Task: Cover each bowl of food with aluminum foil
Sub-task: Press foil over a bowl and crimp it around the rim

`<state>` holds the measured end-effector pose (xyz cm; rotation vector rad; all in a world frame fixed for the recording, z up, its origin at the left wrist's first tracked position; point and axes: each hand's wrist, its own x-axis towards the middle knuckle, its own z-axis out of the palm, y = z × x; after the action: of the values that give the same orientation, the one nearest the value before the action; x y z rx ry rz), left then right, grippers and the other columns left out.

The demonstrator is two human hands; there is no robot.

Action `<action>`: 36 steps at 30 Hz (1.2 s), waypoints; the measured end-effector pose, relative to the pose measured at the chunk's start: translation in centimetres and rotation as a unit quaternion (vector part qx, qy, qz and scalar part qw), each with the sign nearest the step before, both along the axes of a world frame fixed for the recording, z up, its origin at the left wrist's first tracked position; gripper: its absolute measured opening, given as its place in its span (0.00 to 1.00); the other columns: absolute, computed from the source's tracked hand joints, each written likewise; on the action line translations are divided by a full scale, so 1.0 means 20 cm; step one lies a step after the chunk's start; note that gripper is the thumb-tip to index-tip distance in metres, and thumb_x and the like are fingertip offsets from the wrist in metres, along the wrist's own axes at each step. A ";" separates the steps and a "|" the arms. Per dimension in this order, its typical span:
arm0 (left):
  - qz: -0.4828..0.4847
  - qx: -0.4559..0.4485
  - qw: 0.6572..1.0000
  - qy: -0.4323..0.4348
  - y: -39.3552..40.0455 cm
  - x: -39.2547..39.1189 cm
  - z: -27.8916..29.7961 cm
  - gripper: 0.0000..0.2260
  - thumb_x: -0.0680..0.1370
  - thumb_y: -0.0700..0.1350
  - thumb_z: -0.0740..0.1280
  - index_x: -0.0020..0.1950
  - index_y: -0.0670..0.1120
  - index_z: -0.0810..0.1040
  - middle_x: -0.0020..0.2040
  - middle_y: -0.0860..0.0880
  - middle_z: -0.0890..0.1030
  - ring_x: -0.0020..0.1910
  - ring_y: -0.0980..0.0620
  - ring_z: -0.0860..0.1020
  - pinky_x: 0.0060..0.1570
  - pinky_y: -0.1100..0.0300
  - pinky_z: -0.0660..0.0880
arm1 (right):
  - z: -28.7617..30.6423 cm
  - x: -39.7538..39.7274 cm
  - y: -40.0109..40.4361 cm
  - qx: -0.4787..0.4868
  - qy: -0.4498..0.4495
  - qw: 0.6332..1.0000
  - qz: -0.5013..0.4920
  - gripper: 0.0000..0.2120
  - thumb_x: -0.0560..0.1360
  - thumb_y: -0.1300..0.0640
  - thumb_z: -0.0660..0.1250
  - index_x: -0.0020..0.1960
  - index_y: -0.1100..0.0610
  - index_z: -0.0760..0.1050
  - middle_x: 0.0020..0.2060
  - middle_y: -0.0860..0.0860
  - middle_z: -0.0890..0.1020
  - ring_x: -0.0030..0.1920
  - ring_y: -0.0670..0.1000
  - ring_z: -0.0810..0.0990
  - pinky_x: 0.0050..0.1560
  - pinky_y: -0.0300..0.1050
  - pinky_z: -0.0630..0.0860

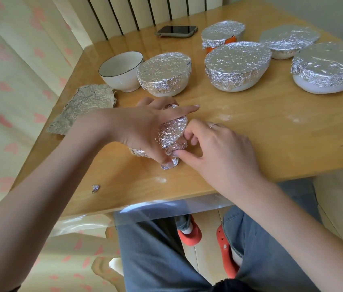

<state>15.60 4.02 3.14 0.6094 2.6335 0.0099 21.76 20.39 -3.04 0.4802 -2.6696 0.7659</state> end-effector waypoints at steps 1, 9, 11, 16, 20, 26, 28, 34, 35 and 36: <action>0.002 0.000 1.000 -0.002 0.00 0.00 0.00 0.53 0.61 0.61 0.78 0.72 0.76 0.42 0.75 0.61 0.51 0.75 0.56 0.47 0.71 0.53 0.55 | 0.01 0.00 0.01 0.003 -0.012 1.000 0.008 0.15 0.72 0.41 0.68 0.49 0.51 0.72 0.44 0.46 0.80 0.47 0.52 0.79 0.36 0.44 0.67; 0.004 0.004 1.000 -0.006 -0.01 0.00 -0.01 0.53 0.62 0.60 0.79 0.71 0.78 0.41 0.74 0.63 0.50 0.75 0.56 0.48 0.71 0.52 0.55 | 0.04 -0.02 0.02 0.027 -0.027 0.999 0.030 0.10 0.75 0.44 0.63 0.51 0.48 0.74 0.46 0.45 0.81 0.48 0.52 0.80 0.40 0.44 0.70; 0.003 0.003 1.000 -0.008 -0.01 0.00 0.00 0.53 0.62 0.60 0.79 0.70 0.78 0.41 0.74 0.64 0.49 0.74 0.55 0.48 0.71 0.51 0.55 | 0.06 -0.04 0.03 0.041 -0.042 0.997 0.044 0.10 0.75 0.42 0.64 0.50 0.47 0.76 0.45 0.45 0.82 0.47 0.51 0.80 0.42 0.43 0.73; -0.005 0.006 1.000 -0.004 0.00 0.00 0.00 0.49 0.62 0.61 0.79 0.62 0.83 0.42 0.76 0.62 0.49 0.75 0.55 0.47 0.69 0.52 0.56 | 0.15 -0.13 0.06 0.060 -0.071 0.994 0.063 0.12 0.71 0.39 0.69 0.42 0.47 0.81 0.39 0.45 0.81 0.44 0.51 0.78 0.39 0.43 0.68; -0.016 0.020 1.000 -0.007 -0.01 0.00 -0.01 0.43 0.62 0.60 0.79 0.63 0.80 0.52 0.75 0.63 0.50 0.73 0.56 0.49 0.69 0.52 0.57 | 0.21 -0.20 0.06 0.110 -0.061 0.990 0.057 0.16 0.65 0.37 0.72 0.34 0.49 0.78 0.33 0.43 0.74 0.40 0.51 0.74 0.35 0.42 0.61; -0.007 0.028 1.000 -0.006 -0.02 0.00 -0.02 0.40 0.57 0.64 0.72 0.67 0.71 0.62 0.72 0.64 0.53 0.71 0.58 0.51 0.65 0.55 0.58 | 0.23 -0.24 0.05 0.129 -0.052 0.986 0.089 0.17 0.62 0.38 0.75 0.33 0.50 0.76 0.30 0.42 0.72 0.40 0.50 0.75 0.32 0.41 0.59; -0.005 0.020 1.000 -0.006 -0.02 -0.01 -0.02 0.42 0.56 0.64 0.71 0.68 0.73 0.58 0.72 0.65 0.52 0.71 0.57 0.51 0.66 0.54 0.58 | 0.21 -0.21 0.08 0.108 -0.063 0.987 0.097 0.15 0.64 0.38 0.73 0.37 0.49 0.76 0.31 0.42 0.75 0.39 0.46 0.74 0.33 0.39 0.62; -0.005 0.015 1.000 -0.005 -0.02 0.00 -0.02 0.40 0.58 0.61 0.70 0.68 0.72 0.59 0.73 0.63 0.52 0.70 0.57 0.51 0.65 0.56 0.58 | 0.17 -0.17 0.08 0.027 -0.066 0.995 0.075 0.20 0.62 0.34 0.72 0.36 0.49 0.73 0.29 0.43 0.75 0.38 0.46 0.75 0.37 0.42 0.67; -0.008 0.015 1.000 -0.005 -0.02 0.01 -0.02 0.37 0.58 0.61 0.70 0.65 0.72 0.61 0.71 0.63 0.53 0.69 0.57 0.52 0.66 0.54 0.59 | 0.16 -0.17 0.07 0.026 -0.056 0.996 0.070 0.20 0.63 0.34 0.72 0.36 0.49 0.72 0.30 0.43 0.75 0.38 0.47 0.76 0.38 0.43 0.67; -0.009 0.021 1.000 -0.011 -0.01 0.01 -0.02 0.33 0.58 0.60 0.71 0.60 0.73 0.63 0.68 0.65 0.54 0.67 0.58 0.53 0.67 0.52 0.60 | 0.16 -0.17 0.06 0.031 -0.047 0.996 0.070 0.20 0.64 0.35 0.71 0.36 0.49 0.70 0.30 0.44 0.75 0.39 0.48 0.76 0.38 0.43 0.66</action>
<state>15.79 3.75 2.72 0.6424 2.6132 0.0669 18.28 21.59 0.14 0.6685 -2.7763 0.7648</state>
